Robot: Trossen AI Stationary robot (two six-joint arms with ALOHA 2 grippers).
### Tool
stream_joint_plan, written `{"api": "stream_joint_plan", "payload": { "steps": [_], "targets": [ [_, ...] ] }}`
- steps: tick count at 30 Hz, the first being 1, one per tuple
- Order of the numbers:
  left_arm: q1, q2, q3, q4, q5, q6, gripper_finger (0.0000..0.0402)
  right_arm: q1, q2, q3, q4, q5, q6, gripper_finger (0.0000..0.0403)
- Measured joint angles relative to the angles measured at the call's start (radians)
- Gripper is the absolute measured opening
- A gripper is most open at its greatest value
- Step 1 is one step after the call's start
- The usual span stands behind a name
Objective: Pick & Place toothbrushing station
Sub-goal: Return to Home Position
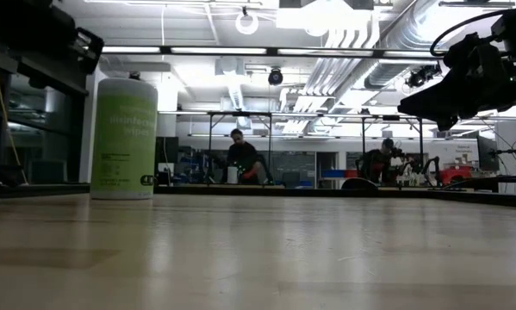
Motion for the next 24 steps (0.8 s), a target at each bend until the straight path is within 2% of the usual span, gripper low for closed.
{"api": "stream_joint_plan", "payload": {
  "steps": [8, 18, 24],
  "targets": [
    [-0.047, -0.114, -0.163, 0.109, -0.140, 0.006, 0.0044, 0.000, 0.000, 0.000, 0.002, 0.000, 0.000, 0.0090],
    [-0.052, -0.148, -0.228, 0.135, -0.145, 0.029, 0.0044, 0.000, 0.000, 0.000, 0.003, 0.000, 0.000, 0.0090],
    [-0.052, -0.149, -0.280, 0.245, -0.146, 0.062, 0.0044, 0.000, 0.000, 0.000, 0.004, 0.000, 0.000, 0.0090]
  ]
}}
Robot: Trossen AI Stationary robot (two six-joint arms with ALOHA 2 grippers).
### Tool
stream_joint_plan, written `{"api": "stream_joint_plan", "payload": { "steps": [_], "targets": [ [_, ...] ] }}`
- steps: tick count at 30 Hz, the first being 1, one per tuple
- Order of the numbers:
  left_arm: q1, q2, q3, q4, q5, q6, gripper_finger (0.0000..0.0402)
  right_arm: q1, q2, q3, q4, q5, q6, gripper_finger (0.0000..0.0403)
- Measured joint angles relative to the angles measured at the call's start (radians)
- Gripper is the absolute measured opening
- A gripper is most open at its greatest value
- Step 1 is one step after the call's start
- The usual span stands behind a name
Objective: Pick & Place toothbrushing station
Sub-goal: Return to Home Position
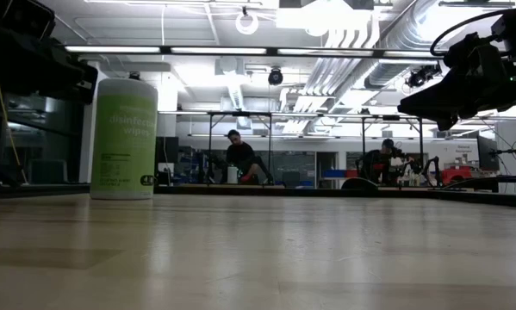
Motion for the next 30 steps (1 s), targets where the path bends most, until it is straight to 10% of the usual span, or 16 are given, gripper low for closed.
{"api": "stream_joint_plan", "payload": {
  "steps": [30],
  "targets": [
    [-0.001, 0.003, -0.063, 0.031, 0.005, 0.050, 0.0044, 0.000, 0.000, 0.000, 0.001, 0.000, 0.000, 0.0090]
  ]
}}
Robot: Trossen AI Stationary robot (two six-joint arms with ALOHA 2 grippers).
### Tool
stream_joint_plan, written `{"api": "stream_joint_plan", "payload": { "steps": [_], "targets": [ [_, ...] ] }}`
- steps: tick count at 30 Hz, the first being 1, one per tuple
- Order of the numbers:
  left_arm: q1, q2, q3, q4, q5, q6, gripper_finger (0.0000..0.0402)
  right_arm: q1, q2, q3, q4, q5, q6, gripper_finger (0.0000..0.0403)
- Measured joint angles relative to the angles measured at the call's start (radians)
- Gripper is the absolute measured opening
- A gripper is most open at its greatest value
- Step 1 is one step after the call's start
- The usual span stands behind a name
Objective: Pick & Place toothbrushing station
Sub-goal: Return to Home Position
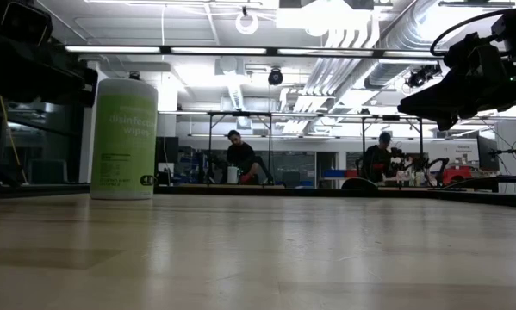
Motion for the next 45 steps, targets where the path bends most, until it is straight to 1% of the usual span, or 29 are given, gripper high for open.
{"api": "stream_joint_plan", "payload": {
  "steps": [6, 45],
  "targets": [
    [0.000, -0.011, -0.001, -0.049, -0.017, -0.008, 0.0044, 0.000, 0.000, 0.000, 0.000, 0.000, 0.000, 0.0090],
    [0.003, -0.011, -0.002, -0.046, -0.023, -0.011, 0.0044, 0.000, 0.000, 0.000, 0.000, 0.000, 0.000, 0.0090]
  ]
}}
